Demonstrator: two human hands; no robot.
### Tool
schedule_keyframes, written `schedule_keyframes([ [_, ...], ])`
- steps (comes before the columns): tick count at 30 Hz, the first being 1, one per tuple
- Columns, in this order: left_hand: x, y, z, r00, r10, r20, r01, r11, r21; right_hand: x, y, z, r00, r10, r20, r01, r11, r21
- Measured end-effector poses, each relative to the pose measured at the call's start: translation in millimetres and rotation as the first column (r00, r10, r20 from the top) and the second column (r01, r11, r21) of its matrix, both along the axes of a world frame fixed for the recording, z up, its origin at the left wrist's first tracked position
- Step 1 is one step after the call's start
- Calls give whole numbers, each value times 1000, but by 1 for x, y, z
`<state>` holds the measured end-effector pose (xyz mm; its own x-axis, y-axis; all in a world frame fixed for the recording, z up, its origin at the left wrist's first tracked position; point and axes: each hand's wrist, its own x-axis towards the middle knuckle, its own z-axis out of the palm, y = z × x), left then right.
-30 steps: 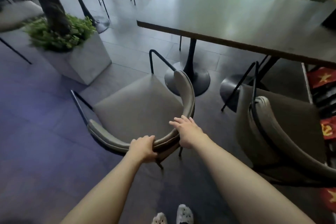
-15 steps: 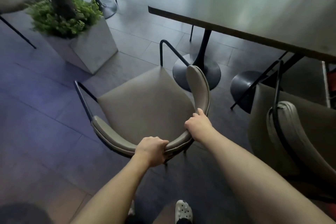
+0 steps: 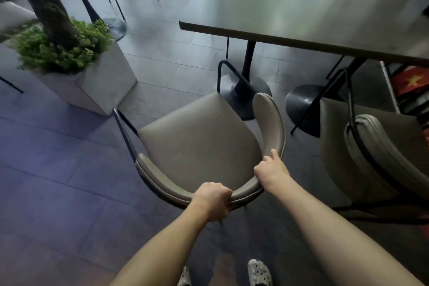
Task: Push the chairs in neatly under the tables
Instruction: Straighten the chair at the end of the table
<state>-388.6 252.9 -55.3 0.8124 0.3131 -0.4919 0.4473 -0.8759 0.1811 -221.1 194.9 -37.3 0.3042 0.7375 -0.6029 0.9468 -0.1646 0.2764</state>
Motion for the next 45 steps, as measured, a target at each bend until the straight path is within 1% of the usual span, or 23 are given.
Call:
schedule_keyframes([
  [4,-14,30,10,987,-158,-17,158,987,7,-27,1,0,989,-144,18,144,990,3],
  [8,-23,66,14,946,-318,-57,321,946,40,-55,9,0,954,-300,7,300,954,-2],
  [13,-18,110,13,899,-435,-53,438,897,57,-66,23,2,919,-391,-45,391,920,-18],
  [17,-3,138,10,893,-450,-27,451,889,78,-48,32,4,899,-420,-120,420,907,-28],
  [21,11,167,11,894,-449,-14,448,890,90,-32,43,0,889,-421,-180,429,903,6],
  [26,13,185,12,877,-480,-13,478,871,116,-38,59,-6,879,-441,-180,456,888,54],
  [32,14,194,19,848,-529,-27,529,844,90,-46,68,-7,842,-512,-167,528,847,65],
  [40,11,221,23,808,-587,-43,589,804,84,-64,90,-4,819,-557,-140,571,815,101],
  [45,5,239,18,818,-571,-60,575,812,105,-71,103,-11,769,-602,-213,632,765,120],
])
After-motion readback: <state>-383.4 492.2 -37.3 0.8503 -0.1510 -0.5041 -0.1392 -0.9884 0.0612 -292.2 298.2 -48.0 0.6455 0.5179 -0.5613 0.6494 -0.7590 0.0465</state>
